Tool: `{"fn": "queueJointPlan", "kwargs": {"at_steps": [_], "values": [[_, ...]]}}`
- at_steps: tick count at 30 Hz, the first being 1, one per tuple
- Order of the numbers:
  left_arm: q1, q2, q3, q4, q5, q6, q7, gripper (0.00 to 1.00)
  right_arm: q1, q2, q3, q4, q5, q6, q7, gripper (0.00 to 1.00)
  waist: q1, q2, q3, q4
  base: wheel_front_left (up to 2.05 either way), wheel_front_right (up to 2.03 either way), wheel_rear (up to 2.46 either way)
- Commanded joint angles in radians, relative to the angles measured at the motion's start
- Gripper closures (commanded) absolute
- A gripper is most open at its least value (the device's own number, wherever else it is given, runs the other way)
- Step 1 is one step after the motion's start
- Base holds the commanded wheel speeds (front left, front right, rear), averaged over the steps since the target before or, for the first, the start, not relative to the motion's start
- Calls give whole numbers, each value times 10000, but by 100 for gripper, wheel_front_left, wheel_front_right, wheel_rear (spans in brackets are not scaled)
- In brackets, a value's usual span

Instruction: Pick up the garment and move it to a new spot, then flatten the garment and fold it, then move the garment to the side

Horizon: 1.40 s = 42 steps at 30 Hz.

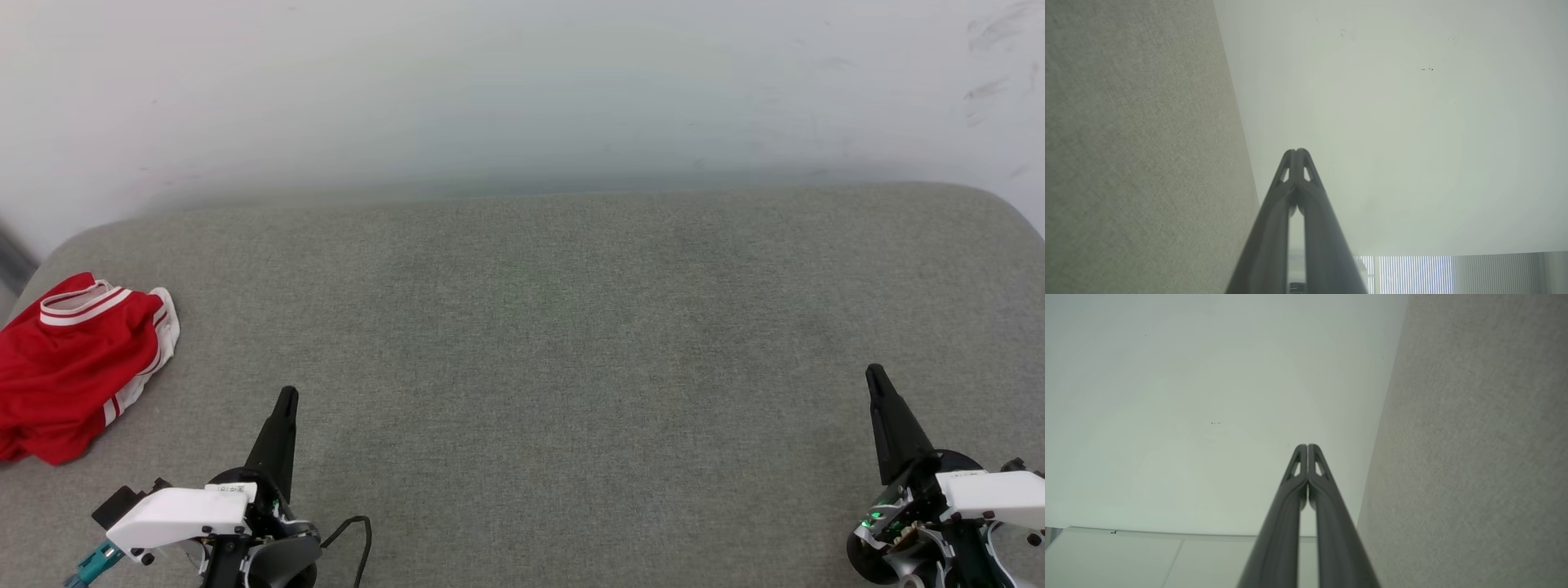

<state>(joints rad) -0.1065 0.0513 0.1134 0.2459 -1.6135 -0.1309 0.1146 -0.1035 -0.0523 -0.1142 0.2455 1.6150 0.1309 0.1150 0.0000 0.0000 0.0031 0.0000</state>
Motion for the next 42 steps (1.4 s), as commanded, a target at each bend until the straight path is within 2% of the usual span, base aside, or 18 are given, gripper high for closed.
{"fn": "queueJointPlan", "kwargs": {"at_steps": [1, 34, 35, 42], "values": [[-72, -12, 23, 5, 22, -19, 20, 100, -122, 30, 2, 9, -48, -3, 11, 100, 0, 0, 0, 0, 0, 0, 0], [-72, -12, 21, 4, 19, -19, 17, 100, -122, 31, 4, 7, -46, -3, 9, 100, 0, 0, 0, 0, 0, 0, 0], [0, 0, -2, -2, -1, 0, -2, 0, 1, 0, 2, 2, -1, 0, -3, 0, 0, 0, 0, 0, 0, 0, 0], [251, -28, -75, 80, 60, 2, -173, 0, 239, 10, 68, 202, -83, -2, -171, 0, 0, 0, 5, -3, 0, 0, 0]]}}
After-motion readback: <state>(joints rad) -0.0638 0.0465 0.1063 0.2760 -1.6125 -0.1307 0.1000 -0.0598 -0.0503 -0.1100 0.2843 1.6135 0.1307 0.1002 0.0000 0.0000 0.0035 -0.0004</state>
